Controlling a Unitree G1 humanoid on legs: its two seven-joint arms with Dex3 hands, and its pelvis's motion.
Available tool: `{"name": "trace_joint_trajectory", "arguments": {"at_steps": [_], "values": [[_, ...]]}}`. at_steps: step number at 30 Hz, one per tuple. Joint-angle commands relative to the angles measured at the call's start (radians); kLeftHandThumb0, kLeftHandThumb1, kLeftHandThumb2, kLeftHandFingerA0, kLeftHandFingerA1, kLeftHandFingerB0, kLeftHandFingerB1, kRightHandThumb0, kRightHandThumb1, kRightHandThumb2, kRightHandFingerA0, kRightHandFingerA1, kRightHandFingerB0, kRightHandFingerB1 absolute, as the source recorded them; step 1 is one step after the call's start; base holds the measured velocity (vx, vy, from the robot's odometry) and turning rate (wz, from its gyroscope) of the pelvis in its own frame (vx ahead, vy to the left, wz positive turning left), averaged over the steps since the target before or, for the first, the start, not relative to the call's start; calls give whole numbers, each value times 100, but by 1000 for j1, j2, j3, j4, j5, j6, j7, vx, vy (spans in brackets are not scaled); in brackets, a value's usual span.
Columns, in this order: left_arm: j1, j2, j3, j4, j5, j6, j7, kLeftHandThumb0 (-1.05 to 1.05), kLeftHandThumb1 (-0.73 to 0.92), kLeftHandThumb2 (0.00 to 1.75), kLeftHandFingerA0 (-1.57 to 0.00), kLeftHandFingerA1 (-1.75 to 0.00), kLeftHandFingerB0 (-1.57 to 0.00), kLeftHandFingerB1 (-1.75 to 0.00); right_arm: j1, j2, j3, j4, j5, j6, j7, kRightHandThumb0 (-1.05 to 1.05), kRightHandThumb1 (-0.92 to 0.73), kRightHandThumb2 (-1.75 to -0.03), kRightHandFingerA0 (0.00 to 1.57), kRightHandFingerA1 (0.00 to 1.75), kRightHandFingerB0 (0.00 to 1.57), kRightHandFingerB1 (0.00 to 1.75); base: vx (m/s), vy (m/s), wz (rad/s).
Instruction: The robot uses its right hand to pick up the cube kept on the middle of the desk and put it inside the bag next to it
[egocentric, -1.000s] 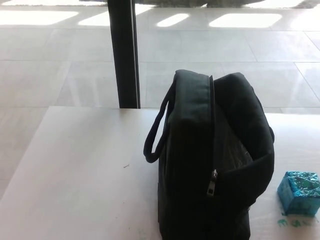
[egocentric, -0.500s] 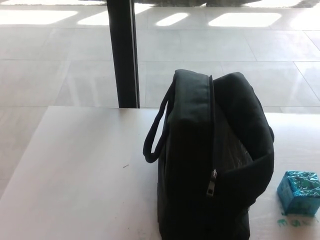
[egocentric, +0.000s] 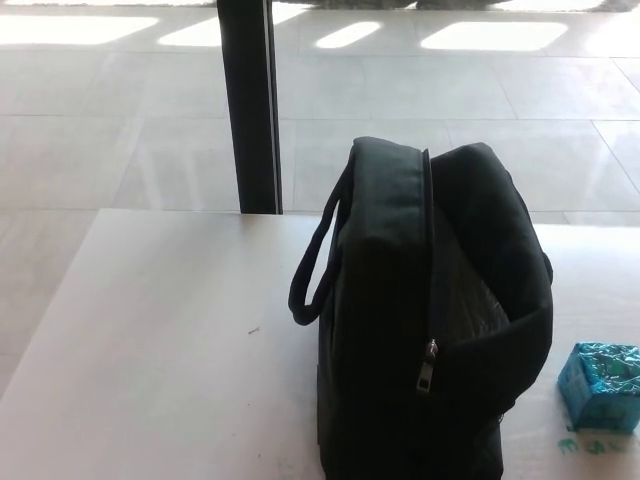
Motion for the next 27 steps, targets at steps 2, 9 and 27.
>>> {"name": "trace_joint_trajectory", "arguments": {"at_steps": [2,9,27], "values": [[5,14,2,8,-21,2,-7,-105,53,92,-34,-145,-20,-136,-82,-83,222,-118,-86,139,92,-73,-59,-94,5,39,6,28,0,0,0],[1,15,1,1,-22,9,-12,-105,53,91,-35,-145,-20,-136,-77,-151,436,-141,-268,73,105,-81,-79,-64,22,43,19,27,0,0,0],[1,23,0,-3,-37,30,-12,-105,48,90,-35,-148,-22,-142,-220,-254,659,41,-421,7,222,-69,-74,-63,34,46,27,31,0,0,0]]}}
